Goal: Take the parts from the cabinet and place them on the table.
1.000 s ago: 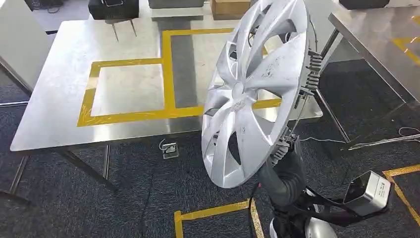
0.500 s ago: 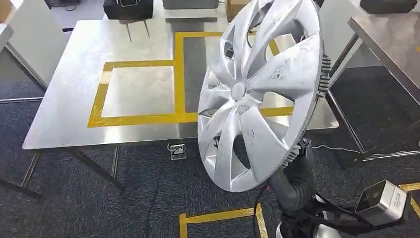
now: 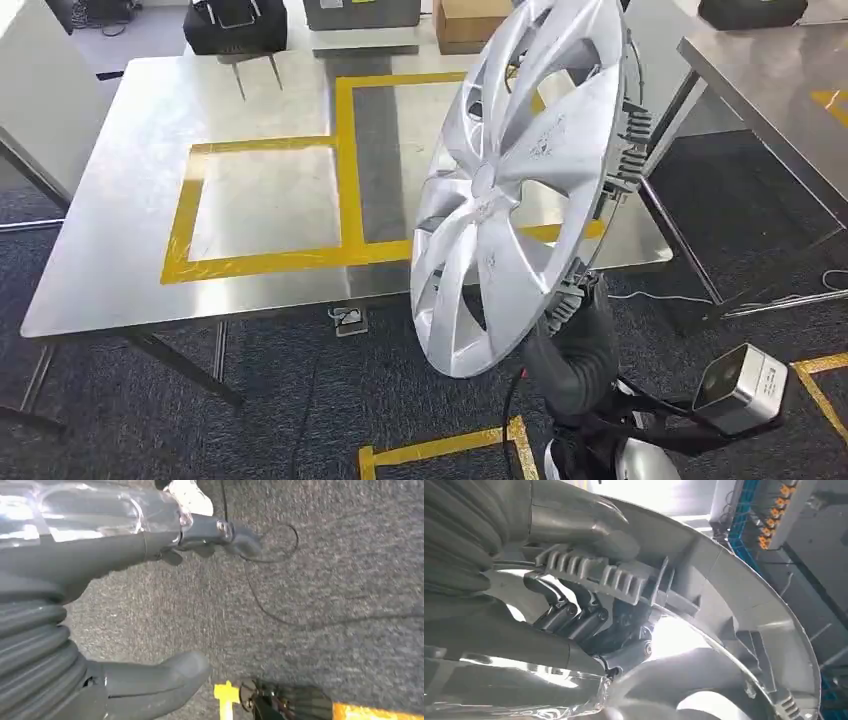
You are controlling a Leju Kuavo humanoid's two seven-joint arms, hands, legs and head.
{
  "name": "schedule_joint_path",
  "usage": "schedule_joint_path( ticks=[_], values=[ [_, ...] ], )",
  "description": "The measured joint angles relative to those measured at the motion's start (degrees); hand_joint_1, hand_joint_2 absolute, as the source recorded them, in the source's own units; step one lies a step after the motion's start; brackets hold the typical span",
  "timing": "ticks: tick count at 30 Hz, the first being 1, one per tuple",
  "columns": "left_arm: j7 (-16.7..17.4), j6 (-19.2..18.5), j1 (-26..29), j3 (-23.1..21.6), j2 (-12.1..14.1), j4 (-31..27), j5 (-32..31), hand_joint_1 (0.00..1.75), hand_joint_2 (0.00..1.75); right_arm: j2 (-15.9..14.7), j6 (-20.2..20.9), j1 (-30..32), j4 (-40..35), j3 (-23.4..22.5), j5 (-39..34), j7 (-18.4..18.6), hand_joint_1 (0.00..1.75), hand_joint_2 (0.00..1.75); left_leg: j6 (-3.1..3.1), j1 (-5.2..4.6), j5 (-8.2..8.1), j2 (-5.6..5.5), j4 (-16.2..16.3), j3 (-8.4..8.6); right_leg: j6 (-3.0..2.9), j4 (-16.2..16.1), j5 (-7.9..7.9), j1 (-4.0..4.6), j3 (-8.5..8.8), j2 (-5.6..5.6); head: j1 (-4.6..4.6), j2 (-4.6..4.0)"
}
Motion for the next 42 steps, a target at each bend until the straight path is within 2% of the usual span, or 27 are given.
schedule_joint_path(
  ticks=[1, 2, 4, 5, 6, 7, 8, 10, 12, 14, 17, 20, 21, 22, 23, 25, 27, 30, 32, 33, 35, 36, 37, 38, 40, 41, 42],
  values=[
    [0.0, 0.0, 0.0, 0.0, 0.0, 0.0, 0.0, 0.00, 1.75, 0.0, 0.0, 0.0, 0.0, 0.0, 0.0, 0.0, 1.75, 1.75, 0.30, 0.13, 0.01, -0.01, -0.2, 0.26, 0.35, 0.8, -0.62, -0.11, -0.21, -0.01, 0.24, 0.00],
    [0.0, 0.0, -0.1, 0.0, 0.0, 0.0, 0.0, 0.00, 1.75, 0.0, 0.0, 0.0, -0.1, 0.0, 0.0, 0.0, 1.75, 1.75, 0.65, 0.14, -0.21, 0.02, -0.2, 0.51, 0.61, 3.5, -2.07, -0.16, -1.44, 0.00, 0.70, 0.00],
    [0.0, 0.0, -0.1, 0.0, 0.0, 0.0, 0.0, 0.00, 1.75, 0.0, 0.0, 0.0, 0.0, 0.0, 0.0, 0.0, 1.75, 1.75, 1.15, 0.02, -0.56, 0.13, -0.2, 0.85, 0.93, 12.6, -5.92, -0.18, -6.33, 0.00, 1.58, 0.00],
    [0.0, 0.0, -0.1, 0.0, 0.0, 0.0, 0.0, 0.00, 1.75, 0.0, 0.0, 0.0, 0.0, 0.0, 0.0, 0.0, 1.75, 1.75, 1.21, -0.04, -0.77, 0.16, -0.2, 0.99, 1.00, 16.5, -6.93, -0.17, -8.74, 0.00, 1.84, 0.00],
    [0.0, 0.0, 0.0, 0.0, 0.0, 0.0, 0.0, 0.00, 1.75, 0.0, 0.0, 0.0, 0.0, 0.0, 0.0, 0.0, 1.75, 1.75, 1.20, -0.10, -0.96, 0.14, -0.2, 1.19, 0.94, 18.4, -6.58, -0.15, -10.33, 0.01, 2.01, 0.00],
    [0.0, 0.0, 0.0, 0.0, 0.0, 0.0, 0.0, 0.00, 1.75, 0.0, 0.0, 0.0, 0.1, 0.0, 0.0, 0.0, 1.75, 1.75, 1.17, -0.15, -1.22, 0.07, -0.2, 1.56, 0.74, 17.3, -4.64, -0.13, -10.41, 0.01, 2.16, 0.00],
    [0.0, 0.0, 0.0, 0.0, 0.0, 0.0, 0.0, 0.00, 1.75, 0.0, 0.0, 0.0, 0.1, 0.0, 0.0, 0.0, 1.75, 1.75, 1.11, -0.18, -1.52, -0.05, -0.2, 1.99, 0.39, 14.0, -1.73, -0.11, -9.33, 0.02, 2.32, 0.00],
    [0.0, 0.0, -0.1, 0.0, 0.0, 0.0, 0.0, 0.00, 1.75, 0.0, 0.0, 0.0, 0.2, 0.0, 0.0, 0.0, 1.75, 1.75, 0.84, -0.24, -2.11, -0.21, -0.3, 2.96, -0.65, 4.4, 4.33, 0.08, -5.69, 0.04, 2.91, 0.00],
    [0.0, 0.0, -0.2, 0.0, -0.1, 0.0, 0.0, 0.00, 1.75, 0.0, 0.0, 0.0, 0.2, 0.0, 0.0, 0.0, 1.75, 1.75, 0.33, -0.33, -2.43, -0.32, -0.3, 2.96, -1.37, 1.7, 3.47, 0.60, -4.28, 0.03, 2.79, 0.00],
    [0.0, 0.0, -0.2, 0.0, -0.2, 0.0, 0.0, 0.00, 1.75, 0.0, 0.0, 0.0, 0.2, 0.0, 0.0, 0.0, 1.75, 1.75, -0.37, -0.15, -2.35, -0.13, -0.7, 2.91, -1.56, 1.4, 2.84, 0.73, -4.25, 0.06, 3.00, 0.00],
    [0.0, 0.0, -0.3, 0.0, 0.0, 0.0, 0.0, 0.00, 1.75, 0.0, 0.0, 0.0, 0.2, 0.0, 0.0, 0.0, 1.75, 1.75, -1.17, -0.27, -3.73, -0.16, 1.0, 2.55, -2.04, -0.7, 3.34, 0.10, -2.76, -0.16, 2.64, -0.02],
    [0.0, 0.0, -0.2, 0.0, 0.0, 0.0, 0.0, 0.00, 1.75, 0.2, 0.0, 0.0, 0.3, 0.0, -0.3, 0.0, 1.75, 1.75, -1.62, -0.05, -8.74, -0.33, 13.2, -4.40, -2.54, -0.8, 2.93, 0.13, -2.23, -0.31, 1.27, 0.00],
    [0.0, 0.0, -0.1, 0.0, 0.0, 0.0, 0.0, 0.00, 1.75, 0.2, 0.0, 0.0, 0.3, 0.0, -0.3, 0.0, 1.75, 1.75, -1.72, -0.04, -8.86, -0.32, 15.5, -6.13, -2.52, -0.8, 2.75, 0.12, -2.08, -0.27, 1.03, 0.00],
    [0.0, 0.0, 0.0, 0.0, 0.0, 0.0, 0.0, 0.00, 1.75, 0.3, 0.0, 0.0, 0.3, 0.0, -0.3, 0.0, 1.75, 1.75, -1.80, -0.02, -7.47, -0.30, 15.2, -6.58, -2.48, -0.7, 2.52, 0.10, -1.77, -0.18, 0.81, 0.00],
    [0.0, 0.0, 0.0, 0.0, 0.0, 0.0, 0.0, 0.00, 1.75, 0.3, 0.0, 0.1, 0.3, 0.0, -0.3, -0.1, 1.75, 1.75, -1.81, 0.00, -4.81, -0.26, 12.5, -5.74, -2.28, -0.7, 2.18, 0.07, -1.31, -0.07, 0.55, 0.00],
    [0.1, 0.0, 0.0, 0.0, 0.2, 0.0, 0.0, 0.00, 1.75, 0.3, 0.0, 0.0, 0.3, 0.0, -0.3, -0.1, 1.75, 1.75, -1.61, -0.01, 1.28, -0.11, 3.1, -1.73, -1.75, -0.4, 1.28, 0.02, -0.26, 0.02, 0.09, 0.00],
    [0.1, 0.0, -0.1, 0.0, 0.3, 0.0, 0.0, 0.00, 1.75, 0.3, 0.0, 0.0, 0.4, 0.0, -0.4, -0.1, 1.75, 1.75, -1.01, -0.14, 0.48, -0.01, -0.4, 0.05, -0.97, 0.3, 0.35, 0.44, -0.32, 0.15, -0.55, 0.00],
    [0.1, 0.0, 0.0, 0.0, 0.3, 0.0, 0.0, 0.00, 1.75, 0.3, 0.1, 0.0, 0.3, 0.0, -0.4, -0.2, 1.75, 1.75, -0.02, -0.31, 0.09, -0.17, -0.1, -0.13, -0.34, -0.2, 0.30, 0.36, -0.11, 0.05, -0.15, 0.00],
    [0.1, 0.0, -0.1, 0.0, 0.3, 0.0, 0.0, 0.00, 1.75, 0.3, 0.1, -0.1, 0.3, 0.0, -0.4, -0.2, 1.75, 1.75, 0.62, 0.16, -0.02, -0.16, -0.4, 0.49, 0.37, 1.4, -1.05, 0.26, -0.51, 0.08, 0.28, 0.00],
    [0.1, 0.0, -0.1, 0.0, 0.3, 0.0, 0.0, 0.00, 1.75, 0.3, 0.1, -0.1, 0.3, 0.0, -0.4, -0.2, 1.75, 1.75, 0.95, 0.15, -0.23, -0.12, -0.4, 0.71, 0.65, 5.0, -2.76, 0.09, -2.21, 0.07, 0.89, 0.00],
    [0.1, 0.0, 0.0, 0.0, 0.3, 0.0, 0.0, 0.00, 1.75, 0.3, 0.1, 0.0, 0.3, 0.0, -0.4, -0.2, 1.75, 1.75, 1.33, -0.05, -0.61, 0.04, -0.4, 1.00, 1.02, 14.3, -6.35, -0.14, -7.44, 0.06, 1.60, 0.00],
    [0.1, 0.0, 0.0, 0.0, 0.3, 0.0, 0.0, 0.00, 1.75, 0.3, 0.1, 0.0, 0.4, 0.0, -0.4, -0.2, 1.75, 1.75, 1.36, -0.10, -0.81, 0.08, -0.4, 1.14, 1.07, 17.6, -6.81, -0.13, -9.70, 0.06, 1.81, 0.00],
    [0.1, 0.0, 0.0, 0.0, 0.3, 0.0, 0.0, 0.00, 1.75, 0.3, 0.1, 0.0, 0.4, 0.0, -0.5, -0.2, 1.75, 1.75, 1.27, -0.13, -1.03, 0.07, -0.4, 1.40, 0.97, 18.0, -5.65, -0.12, -10.56, 0.07, 1.97, 0.00],
    [0.1, 0.0, 0.0, 0.0, 0.3, 0.0, 0.0, 0.00, 1.75, 0.3, 0.1, 0.0, 0.5, 0.0, -0.5, -0.2, 1.75, 1.75, 1.25, -0.16, -1.31, 0.02, -0.4, 1.80, 0.76, 15.9, -3.37, -0.11, -10.11, 0.07, 2.12, 0.00],
    [0.1, 0.0, 0.0, 0.0, 0.3, 0.0, 0.0, 0.00, 1.75, 0.3, 0.0, 0.0, 0.5, 0.0, -0.5, -0.1, 1.75, 1.75, 1.10, -0.21, -1.85, -0.10, -0.4, 2.86, -0.09, 6.9, 3.08, -0.04, -6.77, 0.09, 2.62, 0.00],
    [0.1, 0.0, 0.0, 0.0, 0.3, 0.0, 0.0, 0.00, 1.75, 0.3, 0.0, 0.0, 0.5, 0.0, -0.5, 0.0, 1.75, 1.75, 1.26, -0.51, -2.19, -0.11, -0.4, 2.89, 0.56, 3.0, 4.49, -0.26, -5.41, 0.10, 2.95, 0.00],
    [0.1, 0.0, -0.2, 0.0, 0.3, 0.0, 0.0, 0.00, 1.75, 0.3, 0.0, 0.0, 0.6, 0.0, -0.5, 0.1, 1.75, 1.75, 1.16, -1.09, -2.60, -0.28, 0.0, 2.88, 1.45, 1.6, 3.67, -0.28, -4.27, 0.10, 3.06, 0.00]
  ],
)
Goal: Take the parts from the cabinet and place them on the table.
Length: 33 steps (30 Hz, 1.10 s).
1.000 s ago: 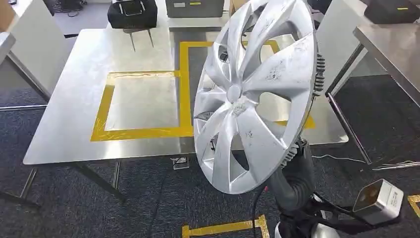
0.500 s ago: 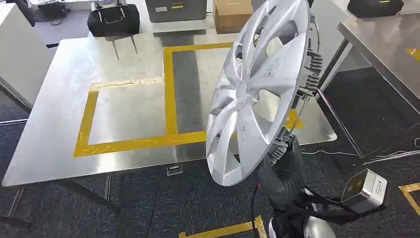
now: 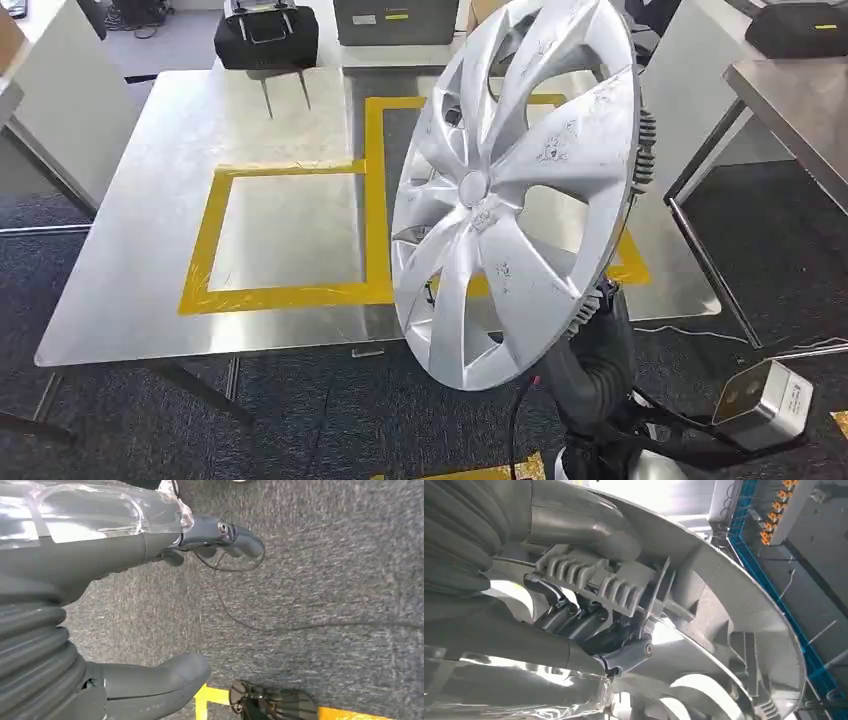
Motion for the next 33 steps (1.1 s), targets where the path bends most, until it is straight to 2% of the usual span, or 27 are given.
schedule_joint_path(
  ticks=[1, 2, 5, 10, 17, 24, 27, 30, 33],
  values=[
    [0.0, 0.1, 0.0, 0.0, 0.0, 0.0, 0.0, 0.00, 1.75, 0.0, -0.1, 0.0, 0.0, 0.0, -0.1, 0.0, 1.75, 1.75, -0.06, -0.09, 0.13, 0.00, -0.2, -0.18, -0.43, 0.0, -0.60, -0.17, -0.01, -0.13, -0.26, 0.00],
    [-0.2, 0.1, 0.1, 0.0, 0.1, 0.0, 0.0, 0.00, 1.75, 0.0, -0.2, 0.1, 0.0, 0.0, -0.1, 0.0, 1.75, 1.75, -0.08, -0.10, 0.08, 0.01, -0.2, -0.08, -0.61, -0.3, -0.51, -0.09, -0.03, -0.06, -0.88, 0.00],
    [-0.2, 0.1, 0.1, 0.0, 0.1, 0.0, 0.0, 0.00, 1.75, 0.0, -0.2, 0.1, 0.1, 0.0, 0.0, 0.1, 1.75, 1.75, -0.18, -0.03, 0.10, 0.10, -0.6, 0.12, -0.83, -0.3, -0.64, 0.06, -0.01, -0.03, -1.55, 0.00],
    [-0.3, 0.1, 0.1, 0.0, 0.0, 0.0, 0.0, 0.00, 1.75, 0.0, -0.2, 0.0, 0.1, 0.0, 0.2, 0.1, 1.75, 1.75, -0.42, 0.10, 0.05, 0.12, -0.8, 0.15, -1.16, -0.3, -0.83, 0.18, -0.01, -0.02, -1.84, 0.00],
    [-0.4, -0.2, 0.1, 0.0, -0.2, 0.0, 0.0, 0.00, 1.75, -0.2, 0.0, -2.3, -0.1, 0.0, 3.2, 3.9, 1.75, 1.75, -0.47, 0.11, 0.07, 0.16, -0.8, 0.12, -1.23, -0.3, -0.81, 0.15, 0.02, -0.02, -1.75, 0.00],
    [-0.7, -1.2, 0.1, -0.5, -0.4, 0.0, 0.0, 0.00, 1.75, -1.9, 0.6, -11.7, -0.1, 1.5, 11.6, 18.0, 1.75, 1.75, -0.46, 0.01, 0.07, 0.58, -0.8, 0.13, -1.33, -0.4, -0.64, 0.09, 0.04, 0.22, -1.59, 0.00],
    [-0.9, -1.7, 0.1, -1.6, -0.4, 0.0, 0.0, 0.00, 1.75, -2.9, 1.8, -19.4, 0.5, 2.9, 14.2, 24.9, 1.75, 1.75, -0.46, 0.00, 0.08, 0.84, -0.8, 0.14, -1.32, -0.4, -0.57, 0.07, 0.03, 0.39, -1.64, 0.00],
    [-1.2, -2.2, 0.1, -2.7, -0.4, 0.0, 0.0, 0.00, 1.75, -3.7, 5.6, -29.1, 2.0, 5.2, 17.2, 33.9, 1.75, 1.75, -0.46, -0.03, 0.08, 1.10, -0.8, 0.15, -1.30, -0.4, -0.51, 0.03, 0.00, 0.57, -1.62, 0.00],
    [-0.7, -2.9, -0.7, -3.5, -0.6, 0.0, 0.0, 0.00, 1.75, -3.9, 8.7, -38.9, 5.2, 7.4, 17.6, 39.8, 1.75, 1.75, -0.39, -0.02, 0.12, 1.08, -0.8, 0.15, -1.34, -0.4, -0.47, 0.05, 0.01, 0.49, -1.70, 0.00]
  ],
)
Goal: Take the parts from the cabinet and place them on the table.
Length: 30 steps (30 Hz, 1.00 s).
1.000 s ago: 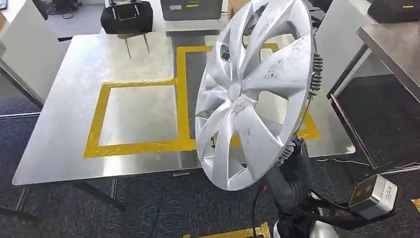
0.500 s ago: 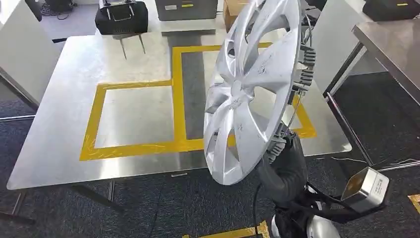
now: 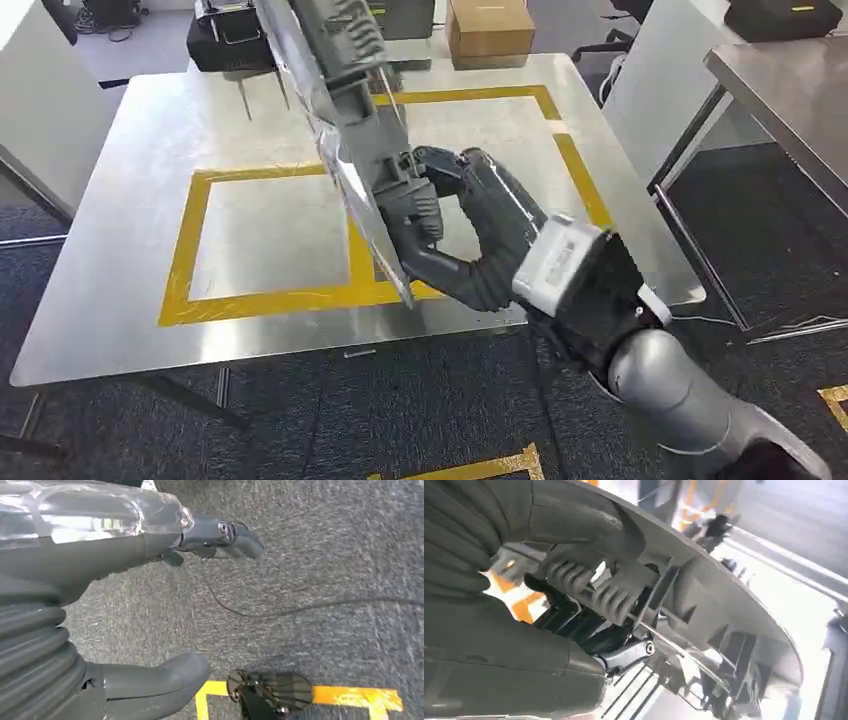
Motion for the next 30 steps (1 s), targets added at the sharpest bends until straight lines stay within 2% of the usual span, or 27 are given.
schedule_joint_path(
  ticks=[3, 9, 13, 16, 21, 24, 30],
  values=[
    [1.1, -0.3, -0.3, -1.2, -0.3, 0.0, 0.0, 0.00, 1.75, 0.0, 4.6, -10.7, 5.1, 3.7, 1.0, 6.8, 1.75, 1.75, 0.00, 0.01, 0.00, 0.14, 0.0, -0.02, -0.05, 0.0, 0.04, 0.01, -0.01, 0.08, -0.11, 0.00],
    [2.7, -1.1, -0.8, -3.6, -0.8, 0.0, 0.0, 0.00, 1.75, 0.5, 10.8, -24.0, 16.9, 10.5, 3.3, 13.5, 1.75, 1.75, 0.00, 0.05, 0.02, 0.15, 0.0, -0.07, -0.07, 0.0, 0.05, 0.05, 0.01, 0.02, -0.04, 0.00],
    [3.4, -1.2, -1.0, -4.7, -1.4, 0.0, 0.0, 0.00, 1.75, 2.9, 14.0, -30.8, 27.1, 15.0, 7.7, 15.5, 1.75, 1.75, 0.00, 0.05, 0.02, 0.15, 0.0, -0.08, -0.07, 0.0, 0.05, 0.06, 0.00, -0.01, -0.07, 0.00],
    [3.5, -1.3, -1.1, -5.2, -1.9, 0.0, 0.0, 0.00, 1.75, 4.5, 15.8, -33.7, 34.2, 17.5, 11.2, 16.2, 1.75, 1.75, 0.00, 0.05, 0.02, 0.13, 0.0, -0.08, -0.07, 0.0, 0.05, 0.06, 0.01, 0.00, 0.00, 0.00],
    [4.0, -1.3, -1.1, -6.2, -2.6, 0.0, 0.0, 0.00, 1.75, 7.2, 22.7, -36.5, 45.5, 22.2, 23.8, 18.5, 1.75, 1.75, 0.00, 0.06, 0.02, -0.05, 0.0, -0.12, -0.07, -0.1, 0.05, 0.06, 0.01, -0.08, -0.13, 0.00],
    [4.1, -1.3, -1.1, -6.5, -2.8, 0.0, 0.0, 0.00, 1.75, 8.4, 24.8, -37.3, 51.1, 24.0, 26.9, 18.6, 1.75, 1.75, 0.00, 0.06, 0.02, -0.15, 0.0, -0.13, -0.07, -0.1, 0.05, 0.06, 0.02, -0.11, -0.02, 0.00],
    [4.3, -1.2, -0.9, -6.5, -3.1, 0.0, 0.0, 0.00, 1.75, 10.2, 32.0, -37.8, 60.3, 26.9, 34.7, 19.6, 1.75, 1.75, 0.00, 0.05, 0.02, -0.44, 0.0, -0.12, -0.07, -0.2, 0.05, 0.06, 0.02, -0.20, 0.00, 0.00]
  ],
)
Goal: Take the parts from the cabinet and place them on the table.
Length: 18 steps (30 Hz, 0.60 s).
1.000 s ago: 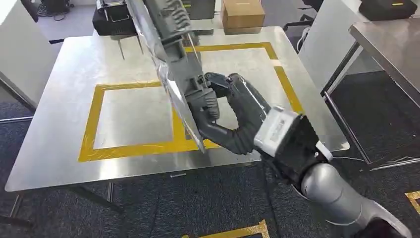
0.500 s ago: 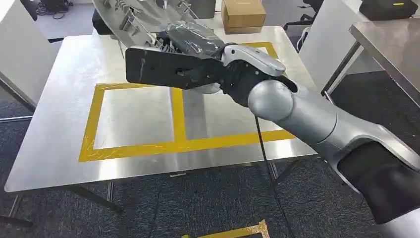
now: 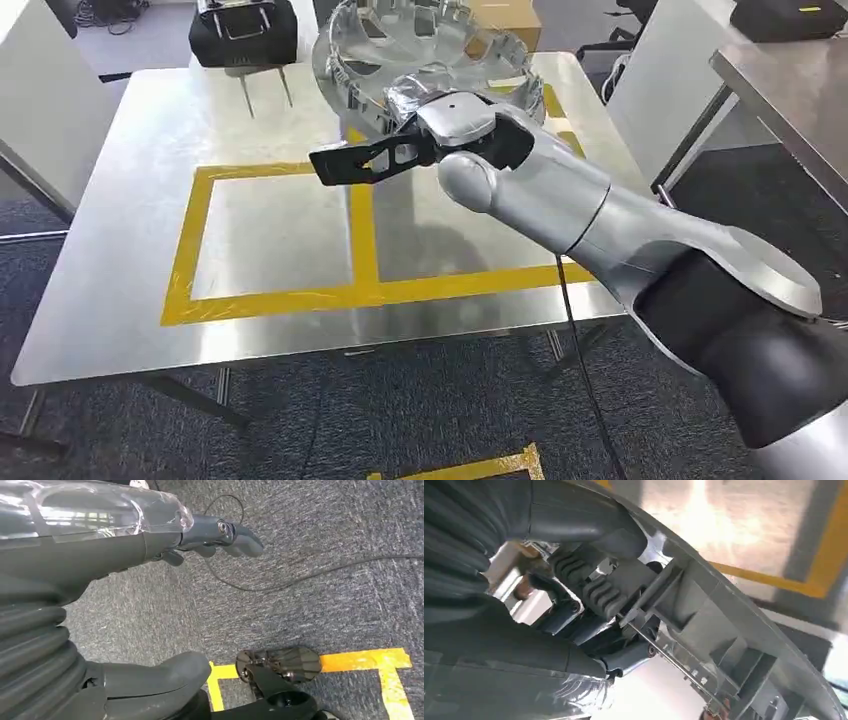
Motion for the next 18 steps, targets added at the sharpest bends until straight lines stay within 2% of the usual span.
schedule_joint_path(
  ticks=[6, 9, 13, 18],
  values=[
    [-0.1, 0.0, 0.3, 0.0, -0.1, 0.0, 0.0, 0.00, 1.75, 0.8, 1.7, -0.6, 6.5, 0.6, 3.8, 0.1, 1.75, 1.75, 0.00, 0.00, 0.01, -0.34, 0.0, -0.06, 0.00, 0.0, 0.00, 0.00, 0.00, -0.10, 0.07, 0.00],
    [-0.3, -0.1, 0.3, 0.0, -0.2, 0.0, 0.0, 0.00, 1.75, 1.0, 3.3, -0.6, 9.0, 0.2, 8.0, 0.1, 1.75, 1.75, 0.00, -0.01, 0.01, -0.52, 0.0, -0.05, 0.00, 0.0, 0.00, 0.00, 0.00, -0.14, 0.00, 0.00],
    [-1.6, -0.5, 0.4, 0.0, -0.3, 0.0, 0.0, 0.00, 1.75, 0.7, 5.3, -0.6, 10.4, -0.9, 12.1, 0.1, 1.75, 1.75, -0.03, -0.01, 0.04, -0.82, 0.0, -0.05, 0.00, 0.0, -0.01, 0.00, 0.00, -0.30, 0.02, 0.00],
    [-2.8, -1.1, 0.4, -1.3, -0.4, 0.0, 0.0, 0.00, 1.75, -0.1, 6.5, -0.5, 11.0, -2.2, 12.8, 0.1, 1.75, 1.75, -0.01, -0.02, 0.06, -0.90, 0.0, -0.08, 0.00, 0.0, 0.00, -0.01, 0.02, -0.32, 0.09, 0.00]
  ],
)
